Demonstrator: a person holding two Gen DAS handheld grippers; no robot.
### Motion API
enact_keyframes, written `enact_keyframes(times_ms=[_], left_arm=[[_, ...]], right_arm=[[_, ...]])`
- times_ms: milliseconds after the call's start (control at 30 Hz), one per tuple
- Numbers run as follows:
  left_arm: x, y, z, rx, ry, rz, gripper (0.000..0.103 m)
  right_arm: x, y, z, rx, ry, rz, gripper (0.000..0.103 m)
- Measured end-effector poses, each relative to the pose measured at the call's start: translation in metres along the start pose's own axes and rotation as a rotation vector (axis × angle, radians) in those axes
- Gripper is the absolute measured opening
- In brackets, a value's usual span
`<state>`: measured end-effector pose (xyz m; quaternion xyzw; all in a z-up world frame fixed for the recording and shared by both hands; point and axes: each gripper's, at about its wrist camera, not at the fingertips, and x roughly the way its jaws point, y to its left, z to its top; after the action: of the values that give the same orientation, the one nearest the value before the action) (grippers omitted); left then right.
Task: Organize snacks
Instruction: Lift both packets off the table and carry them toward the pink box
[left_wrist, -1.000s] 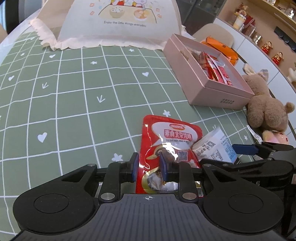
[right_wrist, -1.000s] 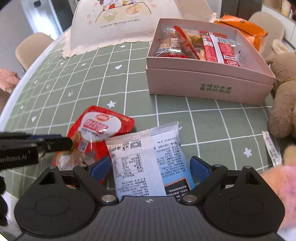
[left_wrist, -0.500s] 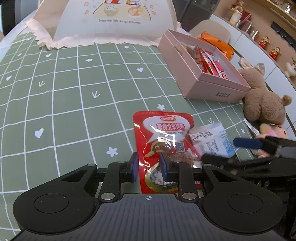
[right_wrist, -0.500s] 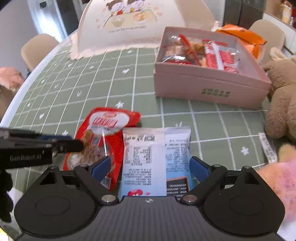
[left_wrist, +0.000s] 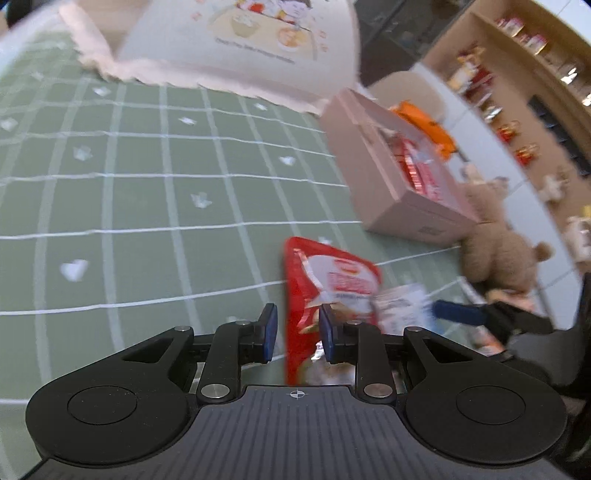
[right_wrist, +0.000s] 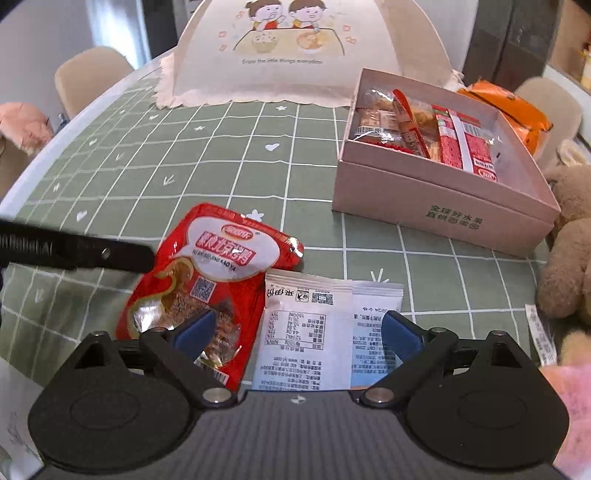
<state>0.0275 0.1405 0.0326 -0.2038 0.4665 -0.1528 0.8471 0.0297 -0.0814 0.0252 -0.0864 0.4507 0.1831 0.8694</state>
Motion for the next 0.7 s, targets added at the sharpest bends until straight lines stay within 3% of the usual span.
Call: enact_keyframes(times_ms=[133, 300, 467, 533, 700], left_arm=[[0.016, 0.000, 0.006, 0.014, -0.009, -0.054, 0.033], [0.019, -0.001, 0.008, -0.002, 0.011, -0.148, 0.035], [0.001, -0.021, 0.004, 0.084, 0.010, -0.296, 0.039], [0.010, -0.026, 0.003, 0.090, 0.037, -0.305, 0.042], [0.047, -0.036, -0.001, 0.075, 0.108, -0.237, 0.044]], right_arm=[[0.000, -0.004, -0.004, -0.001, -0.001, 0.004, 0.098], [0.003, -0.030, -0.012, 0.110, 0.044, 0.060, 0.096], [-0.002, -0.042, -0.016, 0.125, 0.037, 0.091, 0.094], [-0.002, -0.042, -0.016, 0.125, 0.032, 0.095, 0.093], [-0.003, -0.036, -0.016, 0.085, 0.027, 0.111, 0.091]])
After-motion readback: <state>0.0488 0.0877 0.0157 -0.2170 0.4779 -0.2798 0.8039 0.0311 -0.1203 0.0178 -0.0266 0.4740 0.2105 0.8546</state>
